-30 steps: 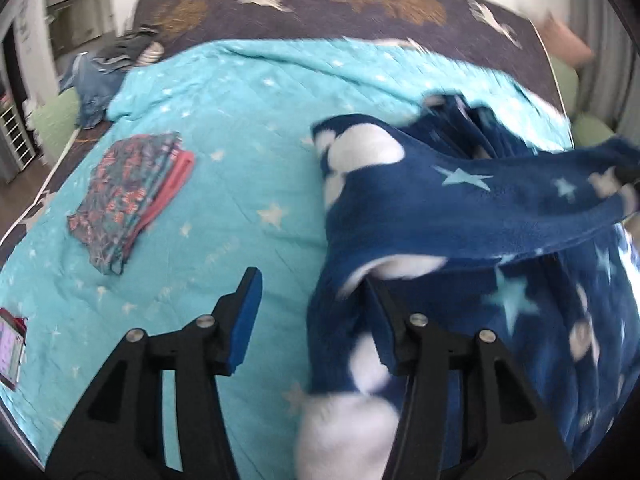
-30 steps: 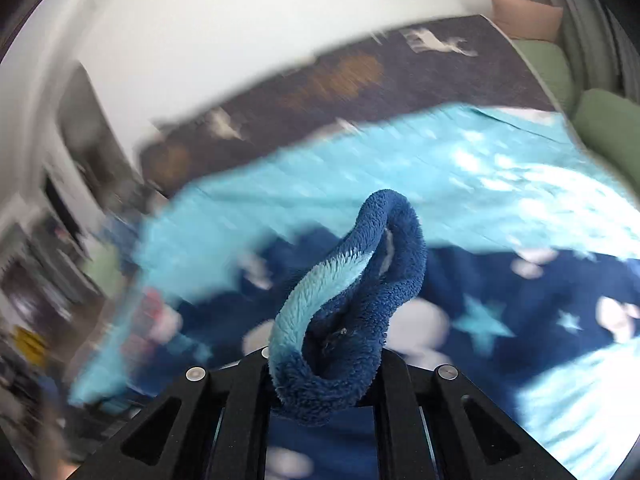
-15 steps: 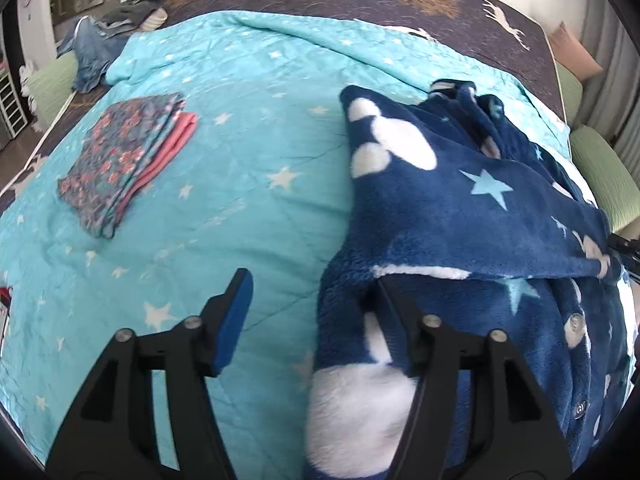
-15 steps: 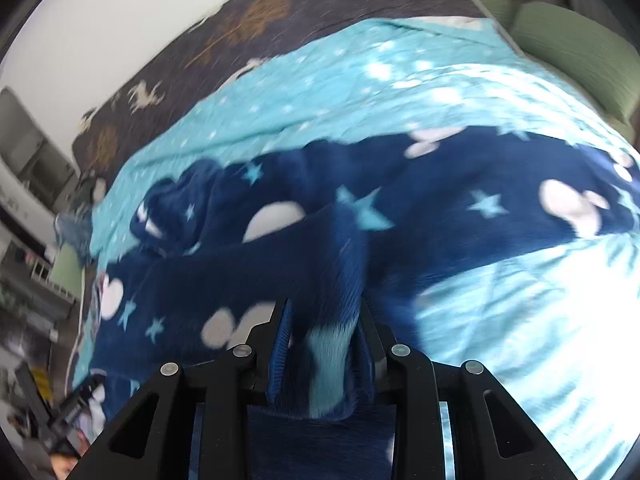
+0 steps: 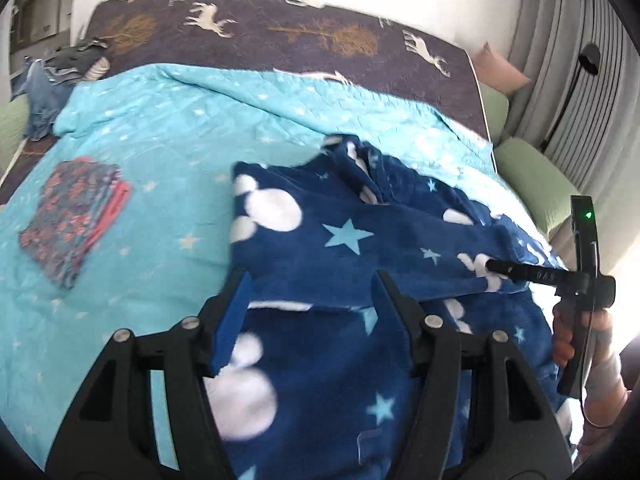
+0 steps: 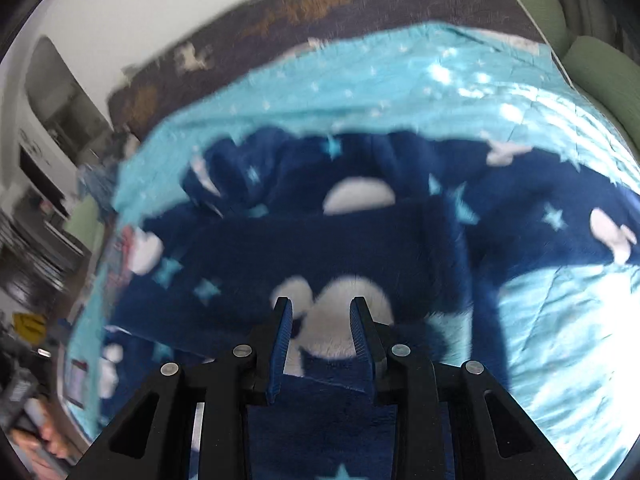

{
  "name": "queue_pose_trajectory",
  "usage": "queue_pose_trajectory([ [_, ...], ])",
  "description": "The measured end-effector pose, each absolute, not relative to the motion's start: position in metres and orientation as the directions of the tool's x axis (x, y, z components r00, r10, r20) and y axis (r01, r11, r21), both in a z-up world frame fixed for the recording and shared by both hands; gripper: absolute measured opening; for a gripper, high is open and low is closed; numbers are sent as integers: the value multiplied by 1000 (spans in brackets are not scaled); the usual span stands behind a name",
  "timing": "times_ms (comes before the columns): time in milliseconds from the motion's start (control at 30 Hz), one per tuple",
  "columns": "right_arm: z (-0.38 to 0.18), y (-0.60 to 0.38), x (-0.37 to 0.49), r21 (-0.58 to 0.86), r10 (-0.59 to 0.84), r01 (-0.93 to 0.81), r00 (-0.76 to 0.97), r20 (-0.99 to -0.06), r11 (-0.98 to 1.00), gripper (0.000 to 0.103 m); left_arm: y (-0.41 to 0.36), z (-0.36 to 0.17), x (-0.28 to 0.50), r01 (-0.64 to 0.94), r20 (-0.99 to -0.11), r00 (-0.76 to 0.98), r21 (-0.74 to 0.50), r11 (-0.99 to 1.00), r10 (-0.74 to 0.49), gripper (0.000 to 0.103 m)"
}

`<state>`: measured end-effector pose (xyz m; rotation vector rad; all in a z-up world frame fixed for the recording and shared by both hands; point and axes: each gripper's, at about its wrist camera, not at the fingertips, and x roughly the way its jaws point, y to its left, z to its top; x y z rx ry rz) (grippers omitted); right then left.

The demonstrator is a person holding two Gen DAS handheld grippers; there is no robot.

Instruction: Fold small clothes

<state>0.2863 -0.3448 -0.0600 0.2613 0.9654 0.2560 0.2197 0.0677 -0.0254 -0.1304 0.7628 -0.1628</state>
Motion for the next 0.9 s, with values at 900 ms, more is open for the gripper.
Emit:
queue_pose_trajectory([
  [900, -44, -202, 453, 341, 386, -186, 538, -749, 922, 55, 60, -70, 440, -61, -739, 581, -457, 887, -341, 61],
])
